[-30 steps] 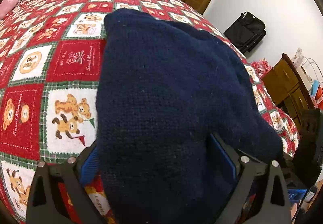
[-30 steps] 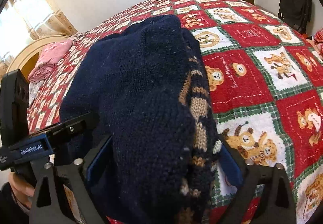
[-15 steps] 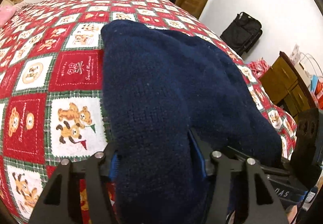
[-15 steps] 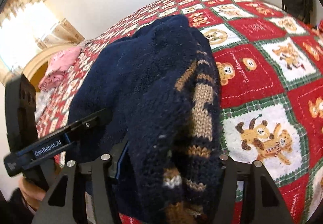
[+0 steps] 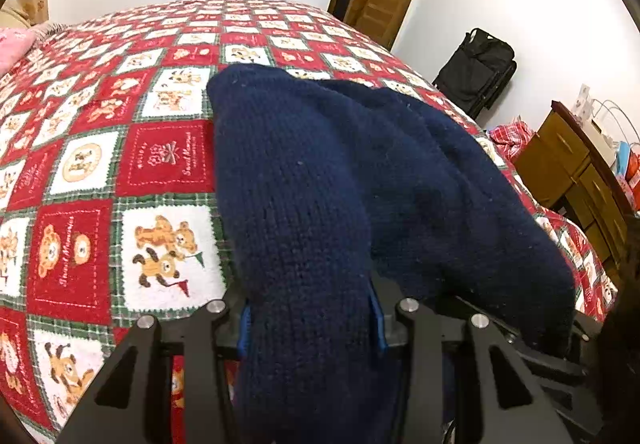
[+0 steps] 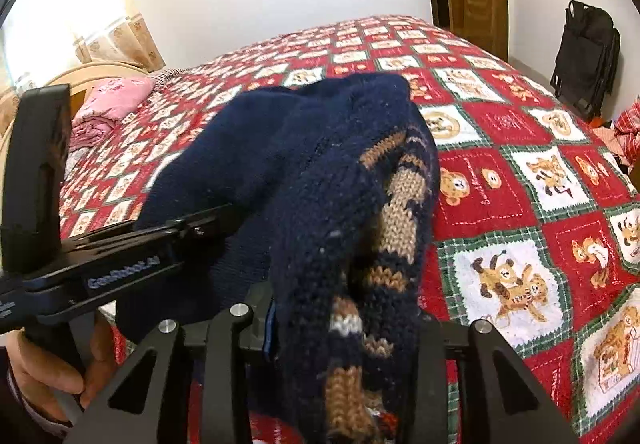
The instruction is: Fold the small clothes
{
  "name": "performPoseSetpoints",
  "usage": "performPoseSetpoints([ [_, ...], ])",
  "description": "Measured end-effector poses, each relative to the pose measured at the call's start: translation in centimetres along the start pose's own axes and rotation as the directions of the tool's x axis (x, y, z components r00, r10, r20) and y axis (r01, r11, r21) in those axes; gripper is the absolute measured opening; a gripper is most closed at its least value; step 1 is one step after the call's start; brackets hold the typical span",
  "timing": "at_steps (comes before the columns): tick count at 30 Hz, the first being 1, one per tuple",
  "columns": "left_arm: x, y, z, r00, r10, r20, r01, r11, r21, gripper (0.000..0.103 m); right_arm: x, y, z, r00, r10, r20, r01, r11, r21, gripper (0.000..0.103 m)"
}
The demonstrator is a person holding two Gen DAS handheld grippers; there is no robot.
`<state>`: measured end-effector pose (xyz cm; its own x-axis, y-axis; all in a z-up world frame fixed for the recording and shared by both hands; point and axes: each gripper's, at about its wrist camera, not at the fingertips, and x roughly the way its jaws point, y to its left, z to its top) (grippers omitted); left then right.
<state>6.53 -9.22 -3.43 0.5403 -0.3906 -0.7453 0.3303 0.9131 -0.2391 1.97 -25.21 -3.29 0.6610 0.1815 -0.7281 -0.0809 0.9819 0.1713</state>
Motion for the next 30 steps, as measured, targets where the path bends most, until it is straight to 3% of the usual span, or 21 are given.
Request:
performPoseSetpoints([
  [9,-0.6,0.3,0.4,1.0,-0.015,0.008,0.014,1.0,0.007,0.044,-0.5,0.3,0.3,0.998,0.065,0.014,-0.065,0.997,0.037,0.036],
  [15,-2.7,1.4,1.2,0.998,-0.012,0.062,0.013,1.0,-0.015,0.044,-1.4,3.8,1.3,0.988,0.151,0.034,-0.15,0.988,-0.037,0.036],
  [23,-4.9,6.1,1.7,0.995,-0.02,0.099,0.031,0.994,-0.108,0.044,-1.3,8.1,2.2,0.964,0.259,0.053,-0.256,0.964,-0.068,0.036],
  [30,-7.5,9.2,2.3,0.985,0.036,0.171,-0.011,0.99,-0.141,0.043,-0.6,12.6,3.7,0.94,0.333,0.075,-0.321,0.937,-0.134,0.036],
])
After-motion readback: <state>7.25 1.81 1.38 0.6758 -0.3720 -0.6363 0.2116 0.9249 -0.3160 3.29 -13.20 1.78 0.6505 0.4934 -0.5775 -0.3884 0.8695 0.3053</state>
